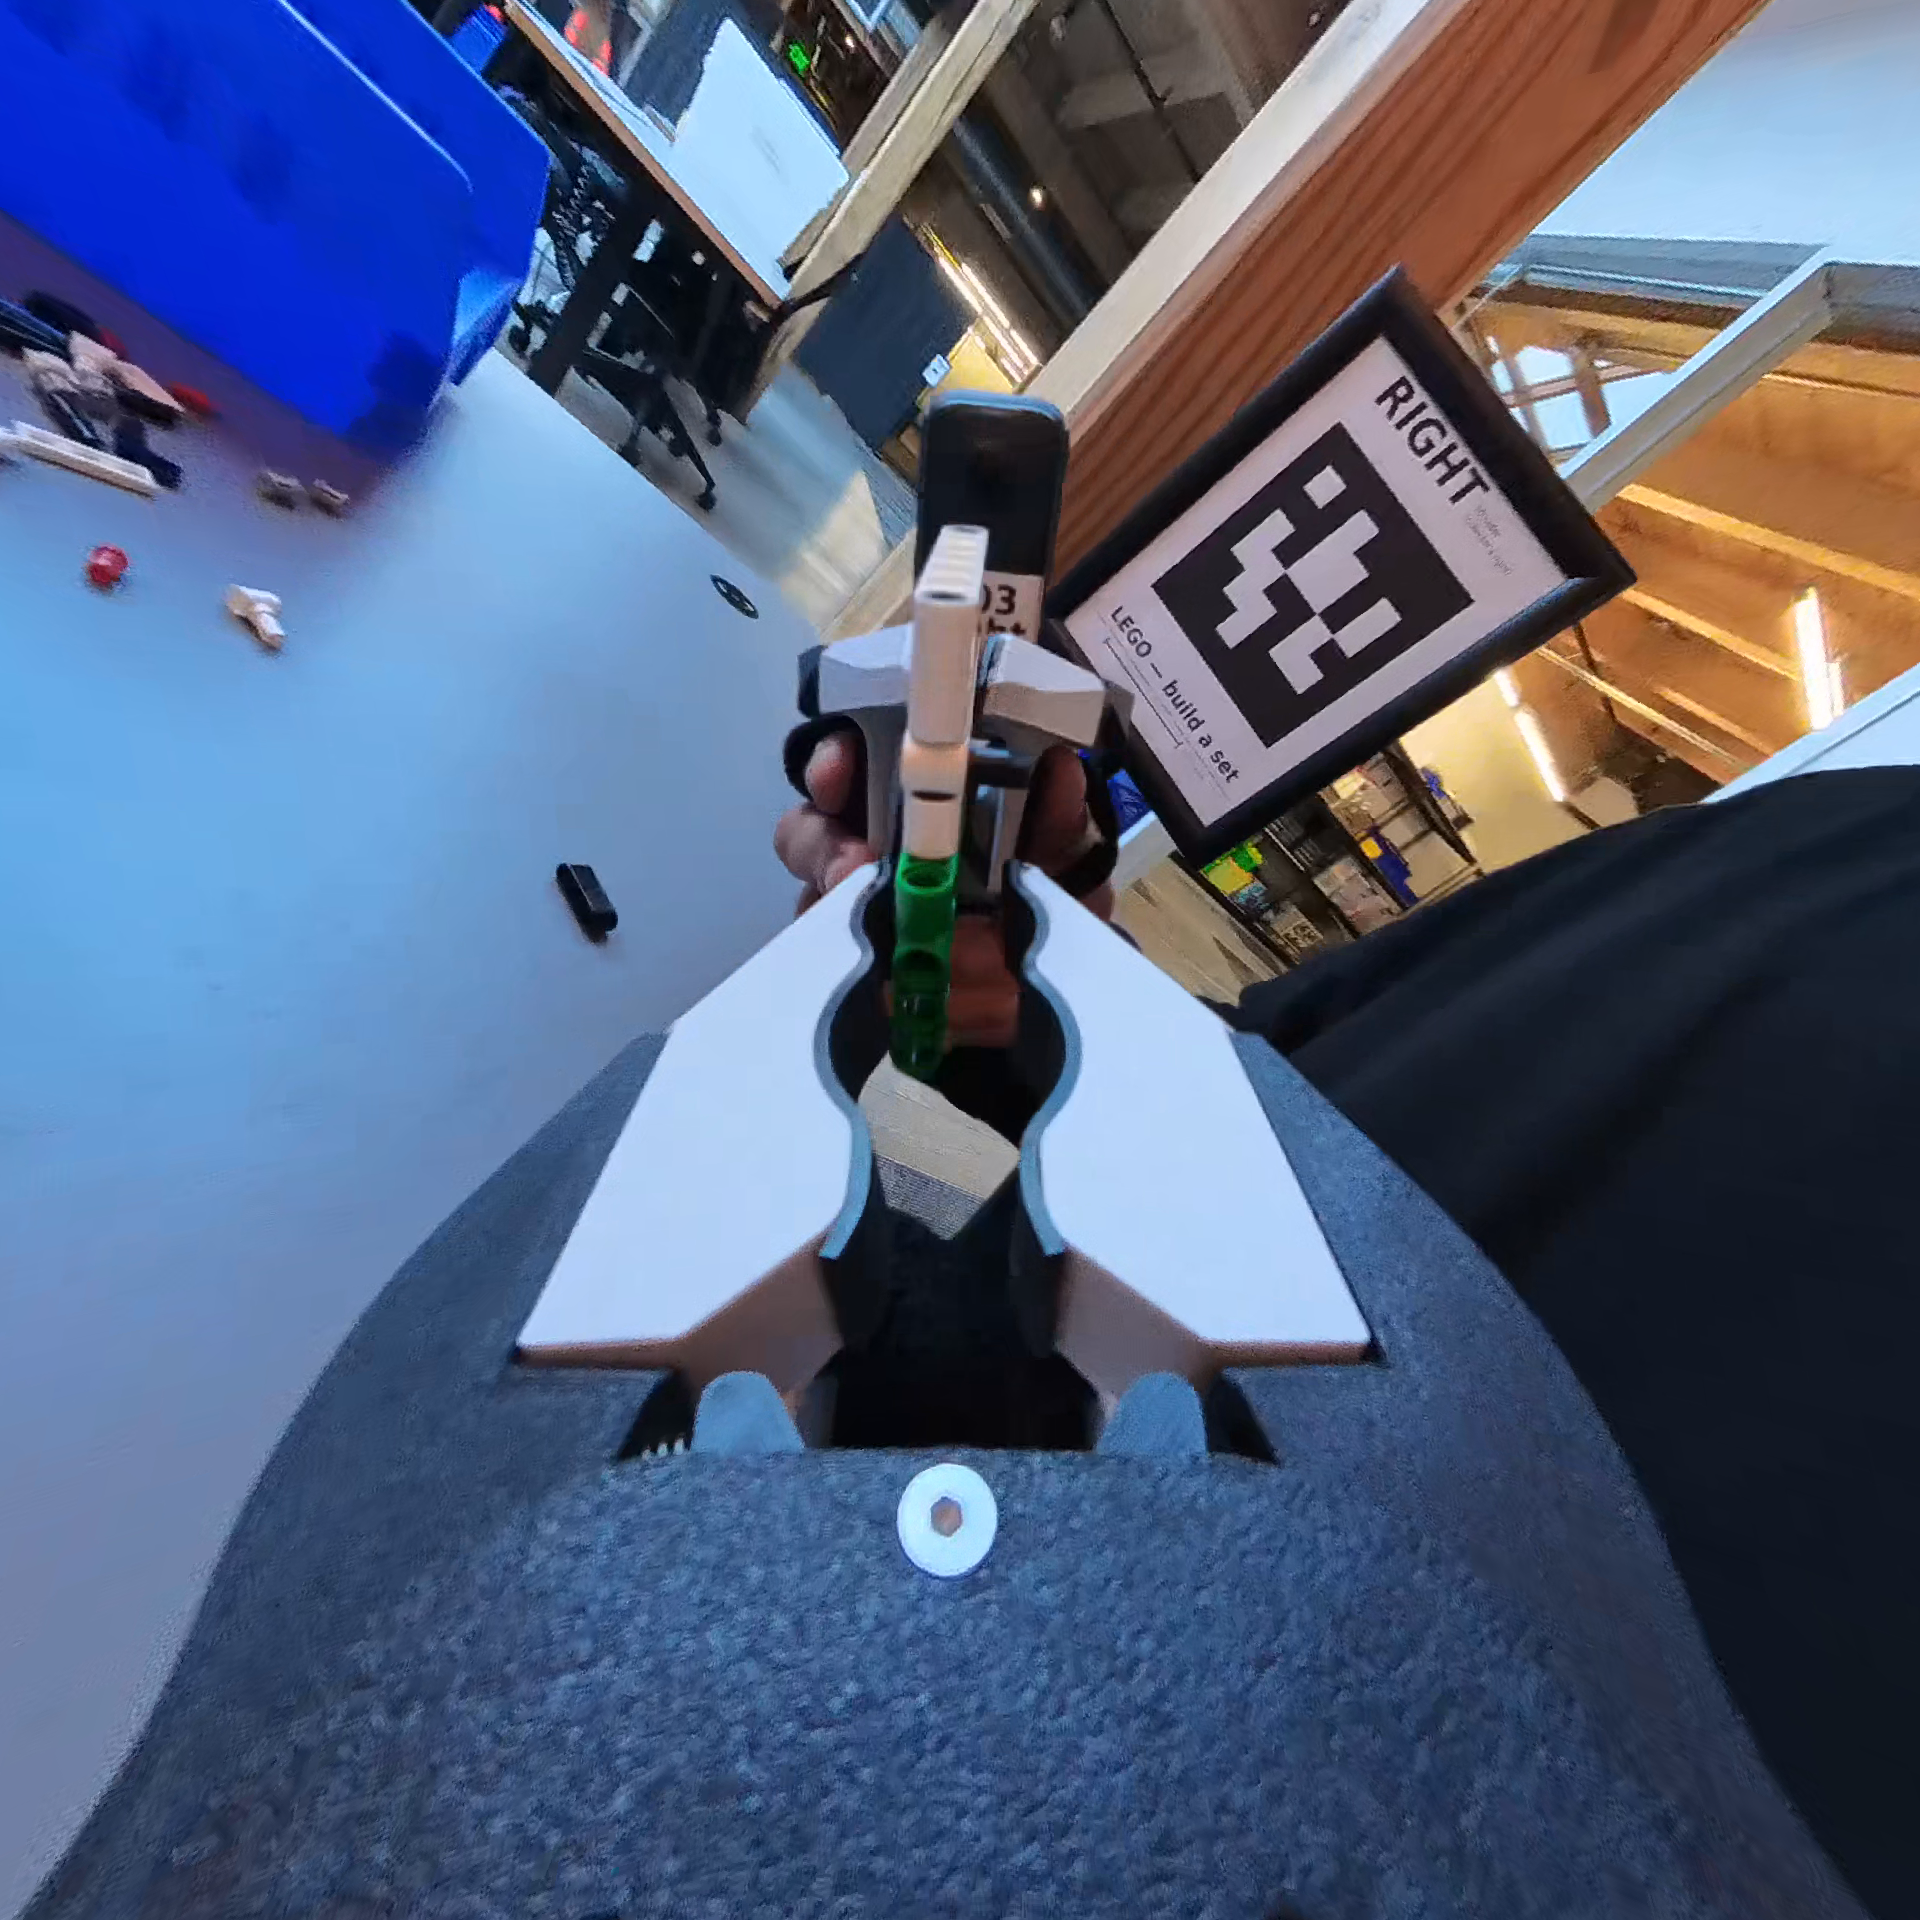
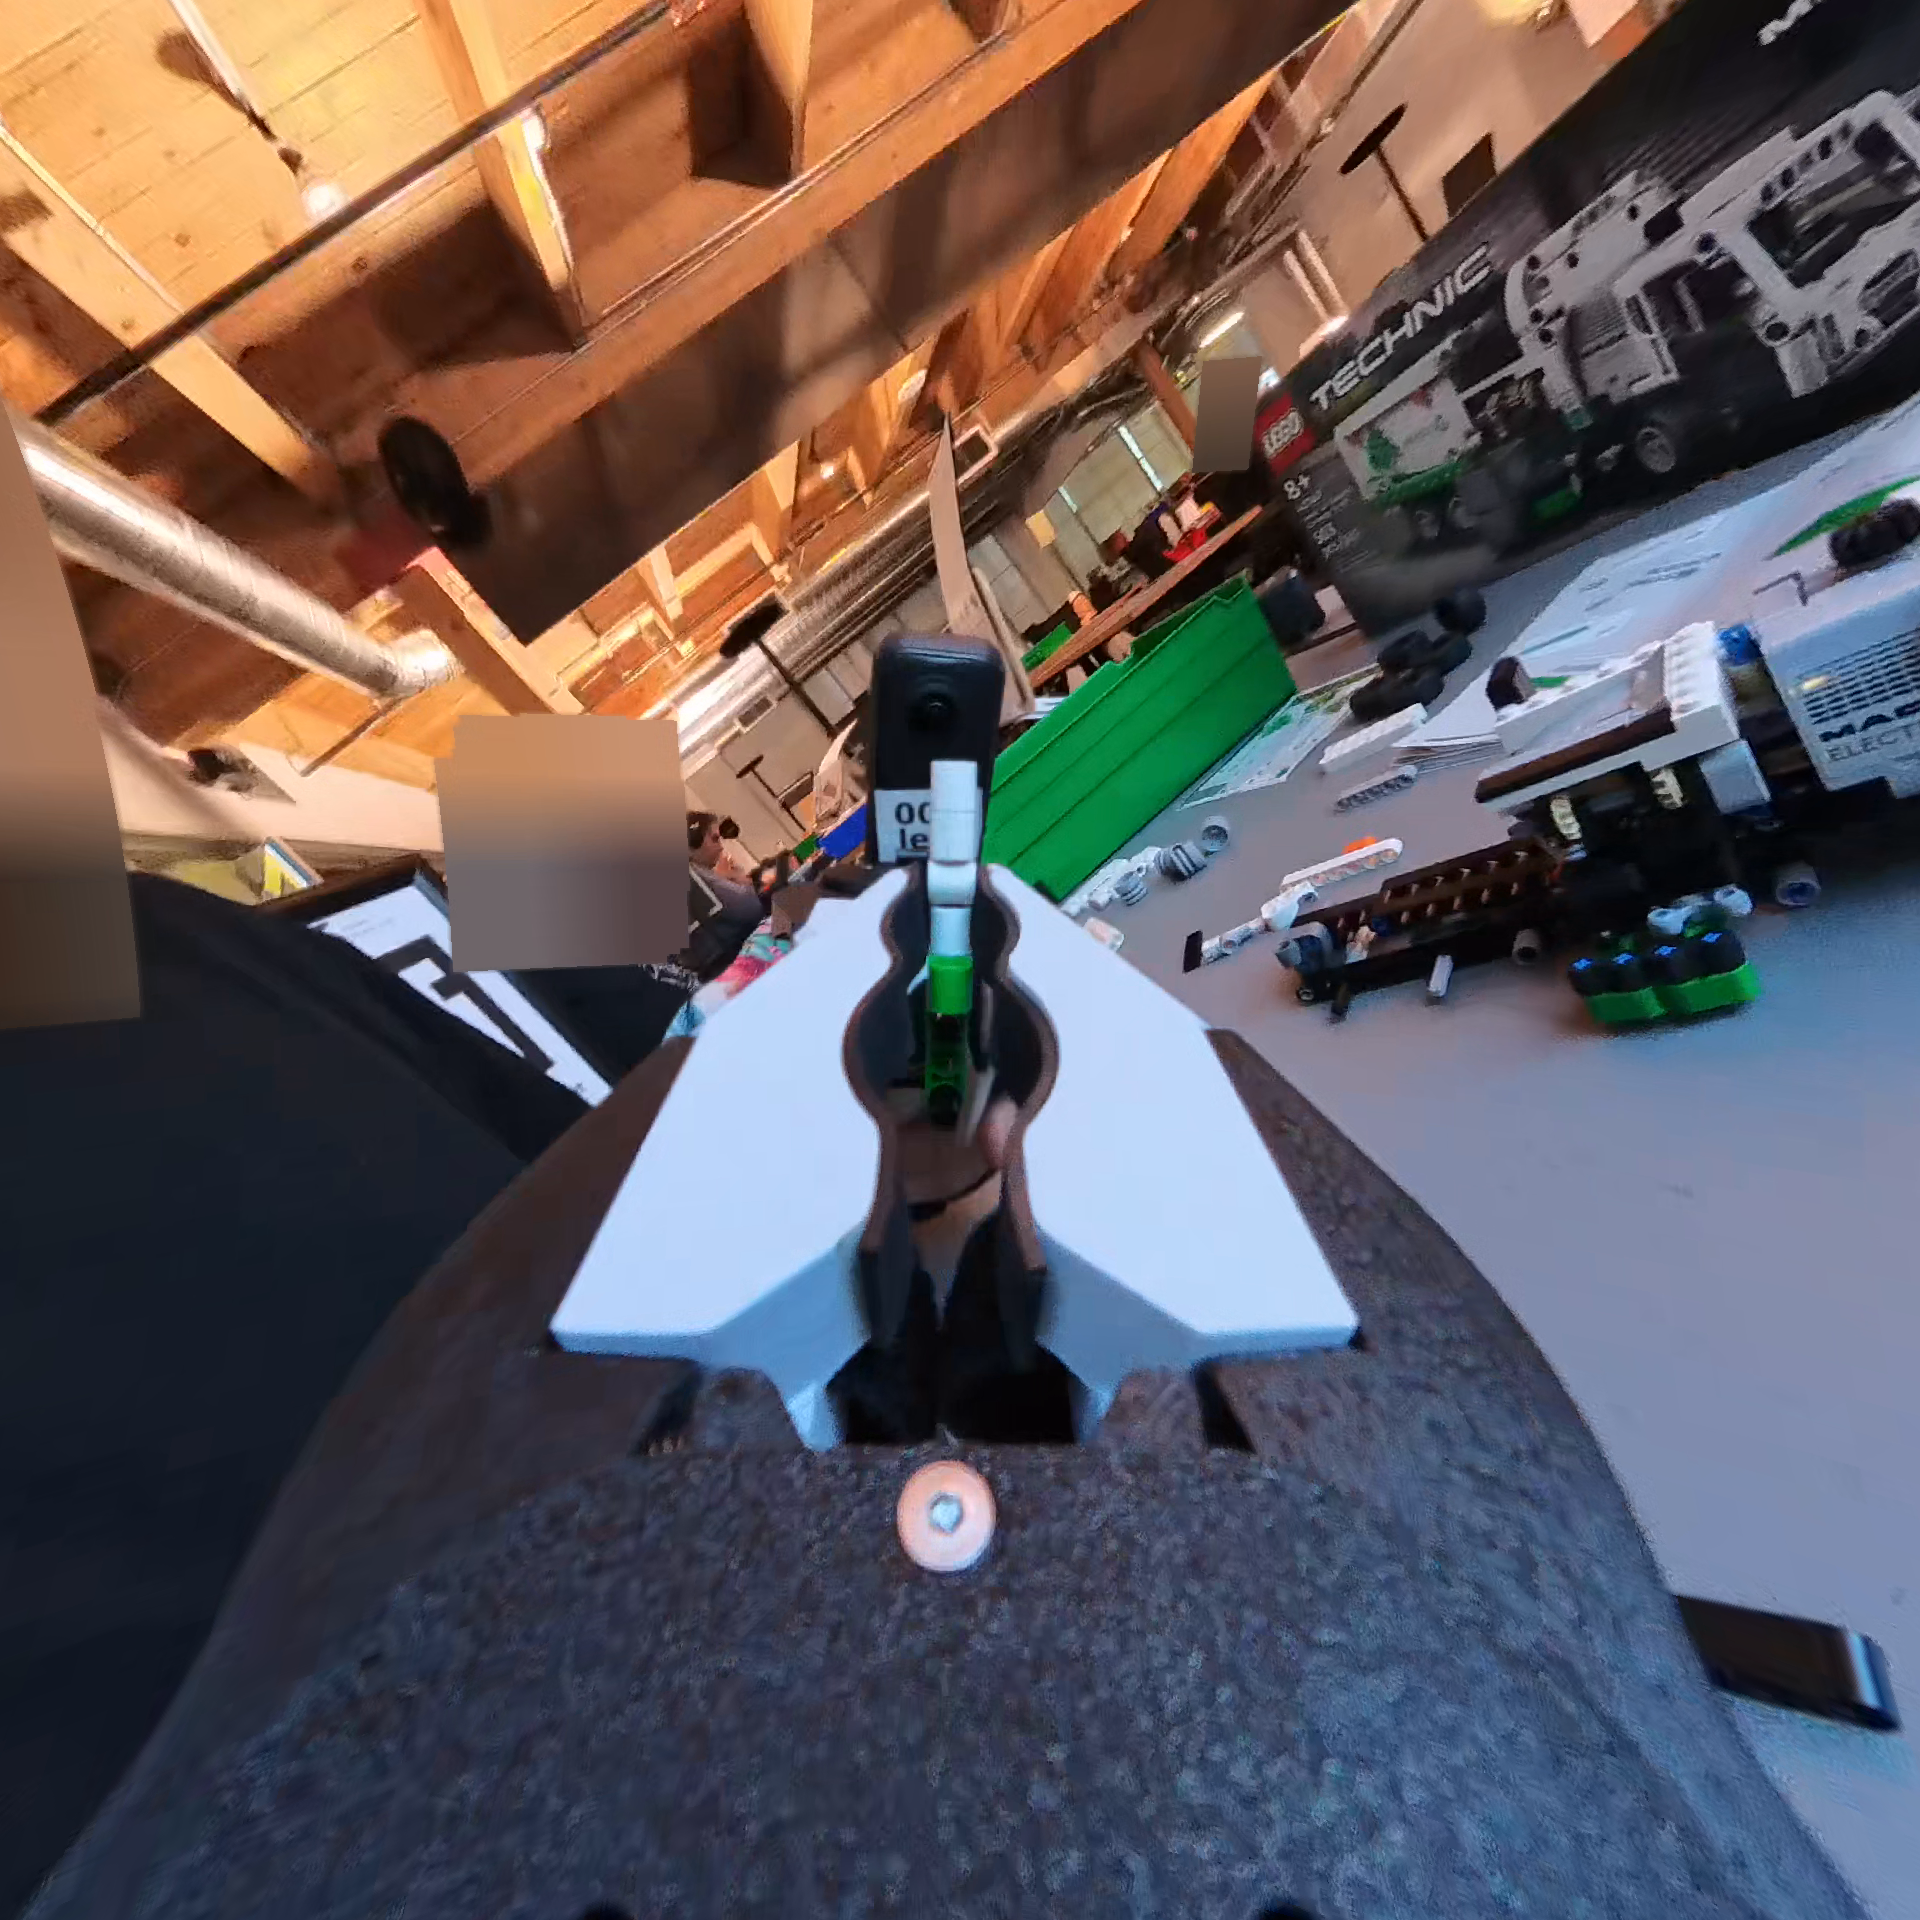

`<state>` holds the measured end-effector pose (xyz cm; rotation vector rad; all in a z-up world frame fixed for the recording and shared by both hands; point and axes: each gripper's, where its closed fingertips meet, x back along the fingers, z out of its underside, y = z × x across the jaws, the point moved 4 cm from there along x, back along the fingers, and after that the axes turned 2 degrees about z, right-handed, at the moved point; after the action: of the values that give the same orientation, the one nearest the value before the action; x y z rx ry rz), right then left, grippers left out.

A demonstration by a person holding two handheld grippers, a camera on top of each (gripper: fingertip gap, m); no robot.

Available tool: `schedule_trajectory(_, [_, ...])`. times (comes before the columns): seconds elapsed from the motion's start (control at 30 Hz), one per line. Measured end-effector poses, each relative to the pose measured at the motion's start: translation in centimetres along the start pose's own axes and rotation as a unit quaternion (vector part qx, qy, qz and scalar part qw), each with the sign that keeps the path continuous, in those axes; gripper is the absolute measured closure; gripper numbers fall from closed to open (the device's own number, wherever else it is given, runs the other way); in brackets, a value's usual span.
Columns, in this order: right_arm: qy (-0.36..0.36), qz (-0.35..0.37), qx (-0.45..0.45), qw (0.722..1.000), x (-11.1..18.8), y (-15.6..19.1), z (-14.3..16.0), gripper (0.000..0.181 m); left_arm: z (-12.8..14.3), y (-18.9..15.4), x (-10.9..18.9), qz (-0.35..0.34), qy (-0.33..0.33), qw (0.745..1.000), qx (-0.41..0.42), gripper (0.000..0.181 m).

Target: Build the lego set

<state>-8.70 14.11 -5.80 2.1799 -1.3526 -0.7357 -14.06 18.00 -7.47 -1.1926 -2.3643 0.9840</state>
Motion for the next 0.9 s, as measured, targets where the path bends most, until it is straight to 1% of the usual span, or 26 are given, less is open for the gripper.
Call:
schedule_trajectory(0.03, [-0.004, 0.006, -0.001, 1.000, -0.17, -0.08, 0.10, 0.175, 0.02, 0.10, -0.18, -0.001, -0.003, 1.000, -0.003, 0.164])
schedule_trajectory(0.07, [-0.006, 0.006, -0.001, 1.000, -0.29, -0.05, 0.17, 0.175, -0.02, 0.11, -0.26, 0.001, -0.006, 1.000, -0.003, 0.168])
schedule_trajectory(0.1, [0.003, 0.001, -0.004, 1.000, -0.45, 0.07, 0.38, 0.175, -0.07, 0.13, -0.28, 0.002, -0.009, 1.000, 0.000, 0.172])
schedule_trajectory(0.2, [0.026, 0.004, -0.004, 1.000, -0.87, 0.01, 0.98, 0.175, -0.24, 0.30, -0.19, 0.000, -0.020, 1.000, 0.007, 0.174])
schedule_trajectory(0.33, [0.004, 0.007, -0.027, 1.000, -1.05, -0.36, 1.06, 0.175, -0.36, 0.50, -0.01, -0.010, -0.022, 1.000, 0.006, 0.175])
schedule_trajectory(0.43, [-0.025, 0.005, -0.043, 0.999, -1.07, -0.59, 0.78, 0.175, -0.41, 0.42, 0.05, -0.005, -0.028, 1.000, 0.009, 0.169])
schedule_trajectory(0.53, [-0.026, 0.000, -0.042, 0.999, -1.11, -0.53, 0.73, 0.175, -0.23, 0.56, 0.06, -0.005, -0.031, 0.999, 0.011, 0.175])
schedule_trajectory(0.67, [-0.026, -0.003, -0.039, 0.999, -1.12, -0.39, 0.60, 0.175, -0.31, 0.46, 0.09, -0.001, -0.040, 0.999, 0.011, 0.175])
schedule_trajectory(0.73, [-0.039, -0.006, -0.042, 0.998, -0.81, -0.51, 0.18, 0.175, -0.42, 0.48, 0.21, -0.002, -0.044, 0.999, 0.010, 0.175])
schedule_trajectory(0.83, [-0.022, 0.000, -0.043, 0.999, -0.86, -0.72, 0.30, 0.174, -0.32, 0.69, 0.29, -0.015, -0.032, 0.999, -0.004, 0.176])
schedule_trajectory(0.9, [0.003, 0.016, -0.034, 0.999, -0.64, -0.84, 0.20, 0.173, -0.39, 1.00, 0.36, -0.024, -0.020, 0.999, -0.009, 0.175])
